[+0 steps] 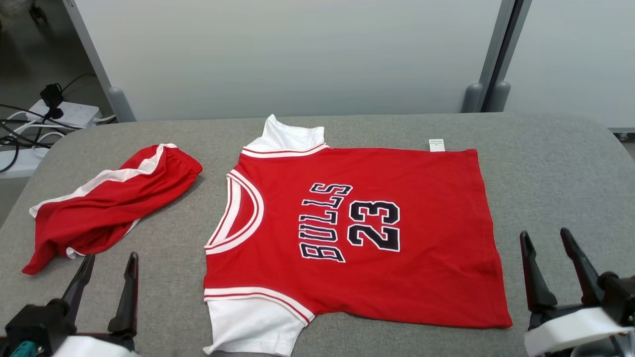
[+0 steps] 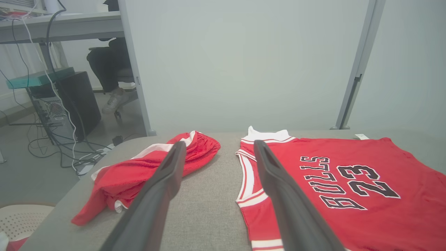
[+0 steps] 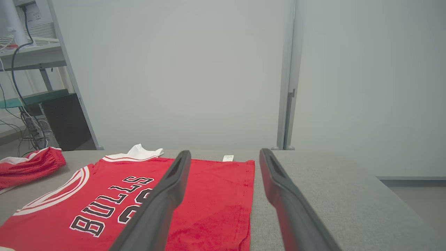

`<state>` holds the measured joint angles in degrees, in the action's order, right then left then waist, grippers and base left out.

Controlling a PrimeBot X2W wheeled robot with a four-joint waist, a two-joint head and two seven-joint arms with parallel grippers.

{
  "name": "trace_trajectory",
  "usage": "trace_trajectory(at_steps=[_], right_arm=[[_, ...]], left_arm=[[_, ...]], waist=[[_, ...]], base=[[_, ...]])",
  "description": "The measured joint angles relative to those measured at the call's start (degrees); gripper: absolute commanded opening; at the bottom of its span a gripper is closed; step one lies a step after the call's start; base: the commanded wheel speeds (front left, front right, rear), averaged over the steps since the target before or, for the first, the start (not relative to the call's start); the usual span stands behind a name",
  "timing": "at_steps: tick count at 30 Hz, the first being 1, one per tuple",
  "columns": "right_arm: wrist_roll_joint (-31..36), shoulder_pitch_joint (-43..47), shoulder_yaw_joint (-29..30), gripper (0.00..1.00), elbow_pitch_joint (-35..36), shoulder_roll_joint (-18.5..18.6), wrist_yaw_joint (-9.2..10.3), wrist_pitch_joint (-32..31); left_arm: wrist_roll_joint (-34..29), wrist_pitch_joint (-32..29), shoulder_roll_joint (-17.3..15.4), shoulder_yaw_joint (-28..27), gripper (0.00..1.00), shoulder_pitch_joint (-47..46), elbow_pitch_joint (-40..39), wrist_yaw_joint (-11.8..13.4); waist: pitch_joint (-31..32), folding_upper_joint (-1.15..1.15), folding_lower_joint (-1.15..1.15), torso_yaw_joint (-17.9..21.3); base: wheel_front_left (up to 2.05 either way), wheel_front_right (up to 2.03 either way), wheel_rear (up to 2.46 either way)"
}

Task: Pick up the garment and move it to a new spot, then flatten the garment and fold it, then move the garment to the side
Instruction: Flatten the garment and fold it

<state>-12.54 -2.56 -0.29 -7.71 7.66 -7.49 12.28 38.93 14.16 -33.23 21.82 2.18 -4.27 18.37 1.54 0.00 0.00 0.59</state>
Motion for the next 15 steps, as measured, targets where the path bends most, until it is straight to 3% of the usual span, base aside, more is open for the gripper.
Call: trace_trajectory(at_steps=[6, 15], right_arm=[[0.7, 5.9, 1.7, 1.00, 0.1, -0.8, 0.00, -1.9], [2.5, 12.9, 2.9, 1.00, 3.1, -3.2, 0.00, -3.5]], left_arm=[[2.8, -0.1, -2.6, -2.4, 1.00, 6.2, 0.7, -1.2], [3.4, 0.0, -0.9, -3.6, 1.00, 11.9, -0.4, -1.3]], waist=[[1.3, 0.00, 0.00, 0.3], [3.3, 0.00, -0.01, 0.1]], base=[[0.00, 0.00, 0.00], [0.00, 0.00, 0.00]])
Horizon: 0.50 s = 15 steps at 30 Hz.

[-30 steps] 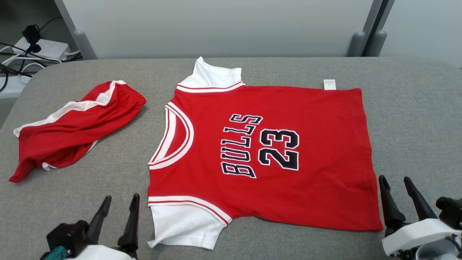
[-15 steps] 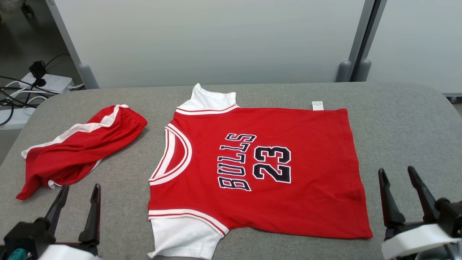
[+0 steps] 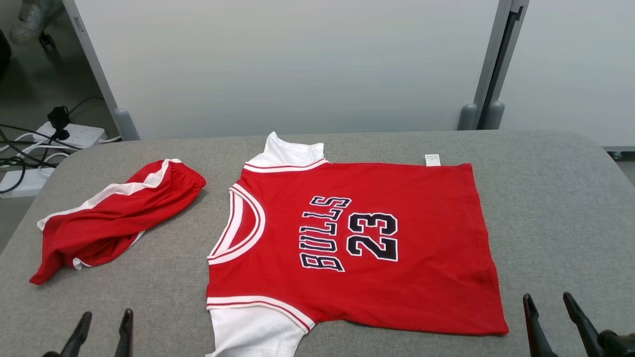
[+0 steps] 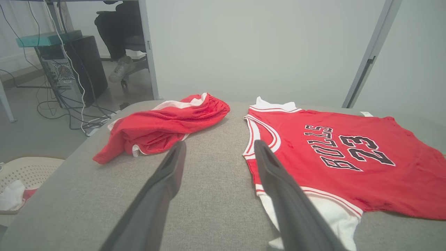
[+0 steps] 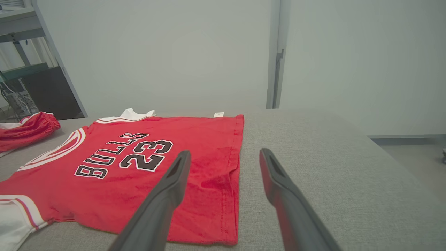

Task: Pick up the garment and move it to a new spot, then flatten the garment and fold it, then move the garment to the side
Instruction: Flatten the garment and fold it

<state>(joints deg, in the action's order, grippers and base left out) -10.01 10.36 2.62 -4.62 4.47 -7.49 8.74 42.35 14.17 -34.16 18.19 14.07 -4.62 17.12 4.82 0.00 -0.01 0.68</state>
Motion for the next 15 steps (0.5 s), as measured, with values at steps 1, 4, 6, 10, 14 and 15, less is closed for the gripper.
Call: trace_trajectory(at_steps=[1, 4, 6, 10, 14, 15], right_arm=[[0.0, 0.6, 0.3, 1.00, 0.5, -0.3, 0.00, 0.0], [0.1, 2.0, 0.6, 1.00, 2.0, -1.0, 0.00, -0.6], [0.1, 2.0, 0.7, 1.00, 2.4, -1.2, 0.00, -0.7], [0.1, 2.0, 0.9, 1.00, 3.0, -1.4, 0.00, -0.7], [0.3, 2.0, 1.0, 1.00, 3.6, -1.7, 0.00, -0.8], [0.4, 2.0, 1.1, 1.00, 3.6, -1.8, 0.00, -0.8]], left_arm=[[-0.1, 0.0, 0.4, 0.0, 1.00, 0.4, -0.1, 0.0], [-0.6, 0.0, 0.5, 0.2, 1.00, 1.0, -0.2, -1.9], [-0.7, 0.1, 0.6, 0.0, 1.00, 0.9, -0.2, -2.9], [-0.4, 0.1, 0.7, -1.4, 1.00, 0.8, 1.1, -3.5], [-0.5, 0.1, 1.3, -2.3, 1.00, 0.7, 1.6, -3.5], [-0.5, 0.1, 1.6, -2.4, 1.00, 0.7, 1.7, -3.4]], waist=[[0.2, 0.00, 0.00, -0.1], [0.4, 0.00, 0.00, -0.3], [0.4, 0.00, 0.00, -0.5], [0.3, 0.00, 0.00, -0.6], [0.2, 0.00, 0.00, -0.6], [0.2, 0.00, 0.00, -0.7]], base=[[0.00, 0.00, 0.00], [0.00, 0.00, 0.00], [0.00, 0.00, 0.00], [0.00, 0.00, 0.00], [0.00, 0.00, 0.00], [0.00, 0.00, 0.00]])
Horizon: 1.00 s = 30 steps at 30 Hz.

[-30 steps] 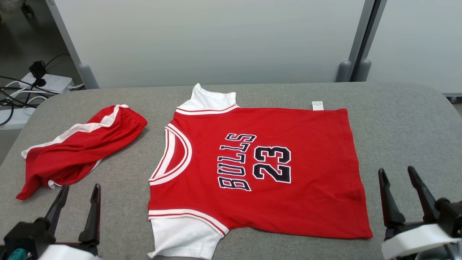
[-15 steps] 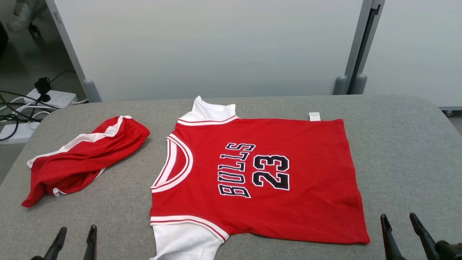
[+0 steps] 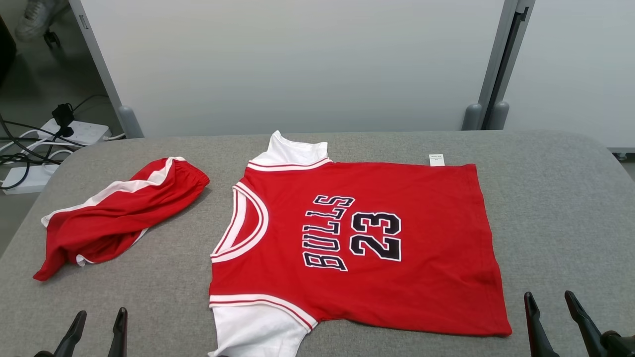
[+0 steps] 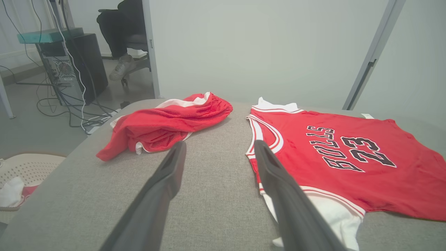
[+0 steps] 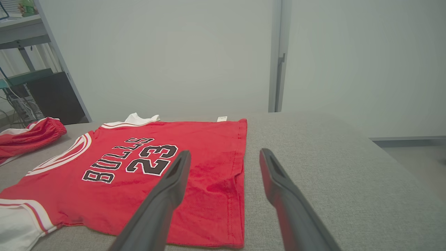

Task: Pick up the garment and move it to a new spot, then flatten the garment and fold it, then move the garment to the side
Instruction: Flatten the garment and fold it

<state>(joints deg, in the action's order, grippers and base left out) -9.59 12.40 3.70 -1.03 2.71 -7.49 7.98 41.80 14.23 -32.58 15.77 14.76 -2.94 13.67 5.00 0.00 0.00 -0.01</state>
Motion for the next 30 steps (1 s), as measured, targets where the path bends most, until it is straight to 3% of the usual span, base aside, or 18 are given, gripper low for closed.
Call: trace_trajectory(at_steps=[21, 25, 30], right_arm=[[0.0, 0.0, 0.0, 1.00, -0.1, -0.4, 0.00, -0.4], [-0.2, -0.5, -0.2, 1.00, -1.0, -0.4, 0.00, -0.5], [-0.7, -4.1, -1.1, 1.00, -6.3, 0.4, 0.00, -1.5]], left_arm=[[-1.7, -0.1, 2.5, 0.0, 1.00, -0.1, 0.1, -0.2], [-2.0, -1.5, 3.2, 1.9, 1.00, -1.4, -0.4, -0.3], [-1.9, -3.7, 6.5, 6.8, 1.00, -4.2, 1.6, -2.7]], waist=[[-0.5, 0.00, 0.00, -0.2], [-1.3, 0.00, 0.00, -0.1], [-3.2, 0.00, 0.00, 0.2]], base=[[0.00, 0.00, 0.00], [0.00, 0.00, 0.00], [0.00, 0.00, 0.00]])
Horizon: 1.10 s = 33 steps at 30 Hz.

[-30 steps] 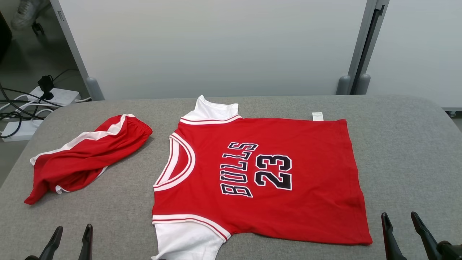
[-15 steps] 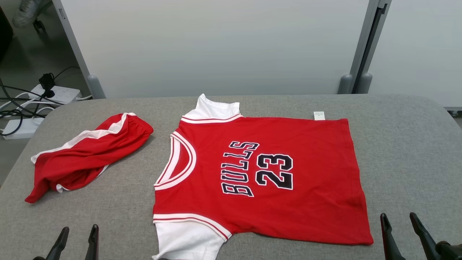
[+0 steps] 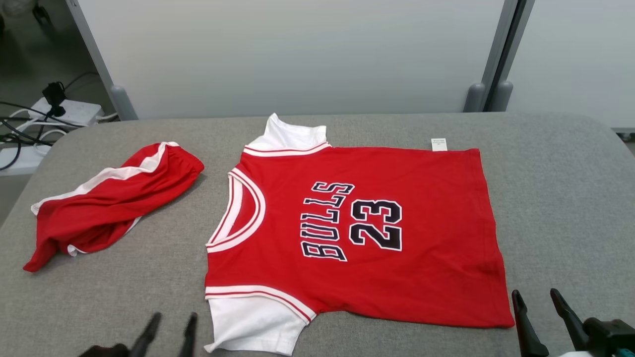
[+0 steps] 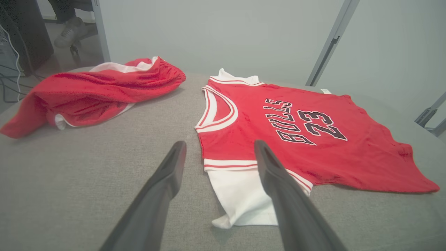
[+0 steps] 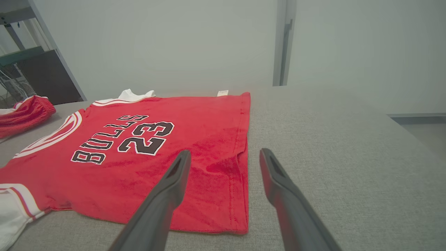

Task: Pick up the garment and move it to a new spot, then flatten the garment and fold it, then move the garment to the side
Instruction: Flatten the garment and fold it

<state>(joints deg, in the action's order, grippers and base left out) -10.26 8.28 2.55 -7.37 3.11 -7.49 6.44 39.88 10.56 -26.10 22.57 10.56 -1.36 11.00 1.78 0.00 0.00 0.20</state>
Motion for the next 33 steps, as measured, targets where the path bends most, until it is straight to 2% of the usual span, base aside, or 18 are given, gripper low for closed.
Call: trace_trajectory(at_steps=[4, 7, 8, 9, 27, 28, 29, 30, 31, 32, 33], right_arm=[[-0.4, -2.3, -1.4, 1.00, -5.4, 1.2, 0.00, 0.0], [-0.5, -3.6, -2.2, 1.00, -9.0, 1.4, 0.00, 0.1], [-0.5, -3.6, -2.2, 1.00, -9.0, 1.4, 0.00, 0.1], [-0.6, -4.7, -2.9, 1.00, -11.1, 1.6, 0.00, 0.2], [-1.1, -15.0, -5.5, 1.00, -25.2, 2.5, 0.00, 3.8], [-1.4, -15.2, -5.9, 1.00, -25.9, 2.5, 0.00, 4.1], [-1.6, -15.6, -6.4, 1.00, -26.9, 2.6, 0.00, 4.2], [-1.9, -16.0, -6.7, 0.79, -27.5, 2.5, 0.00, 4.2], [-1.9, -16.5, -6.7, 0.44, -28.1, 2.6, 0.00, 4.2], [-2.0, -17.0, -6.8, 0.00, -28.8, 2.7, 0.00, 4.2], [-2.4, -17.4, -6.9, 0.00, -29.3, 2.7, 0.00, 4.2]], left_arm=[[1.0, -1.1, 3.3, 3.4, 1.00, -0.9, 4.7, -2.5], [2.4, -1.5, 4.7, 4.6, 1.00, -1.8, 9.0, -4.7], [2.4, -1.5, 4.7, 4.6, 1.00, -1.8, 9.0, -4.7], [2.7, -1.4, 5.3, 5.1, 1.00, -2.7, 11.6, -6.0], [4.1, -0.7, 7.5, 6.1, 1.00, -12.5, 26.0, -12.2], [4.1, -0.5, 7.6, 6.2, 0.99, -12.7, 26.3, -12.6], [4.1, -0.5, 7.7, 6.3, 0.78, -13.1, 26.7, -12.9], [4.2, -0.5, 7.7, 6.4, 0.45, -13.5, 27.2, -13.2], [4.2, -0.5, 7.8, 6.5, 0.16, -13.9, 27.5, -13.4], [4.2, -0.5, 7.9, 6.5, 0.00, -14.2, 27.9, -13.5], [4.2, -0.5, 8.0, 6.6, 0.00, -14.5, 28.2, -13.5]], waist=[[-1.6, 0.00, 0.00, 0.4], [-3.0, 0.00, 0.00, 0.5], [-3.0, 0.00, 0.00, 0.5], [-4.0, 0.00, 0.00, 0.6], [-10.8, 0.00, 0.00, 1.3], [-11.0, 0.00, 0.00, 1.2], [-11.1, 0.00, 0.00, 1.2], [-11.2, 0.00, 0.00, 1.1], [-11.3, 0.00, 0.00, 0.9], [-11.3, 0.00, 0.00, 0.8], [-11.3, 0.00, 0.00, 0.7]], base=[[0.00, 0.00, 0.00], [0.00, 0.00, 0.00], [0.00, 0.00, 0.00], [0.00, 0.00, 0.00], [0.00, 0.00, 0.00], [0.00, 0.00, 0.00], [0.00, 0.00, 0.00], [0.00, 0.00, 0.00], [0.00, 0.00, 0.00], [0.00, 0.00, 0.00], [0.00, 0.00, 0.00]])
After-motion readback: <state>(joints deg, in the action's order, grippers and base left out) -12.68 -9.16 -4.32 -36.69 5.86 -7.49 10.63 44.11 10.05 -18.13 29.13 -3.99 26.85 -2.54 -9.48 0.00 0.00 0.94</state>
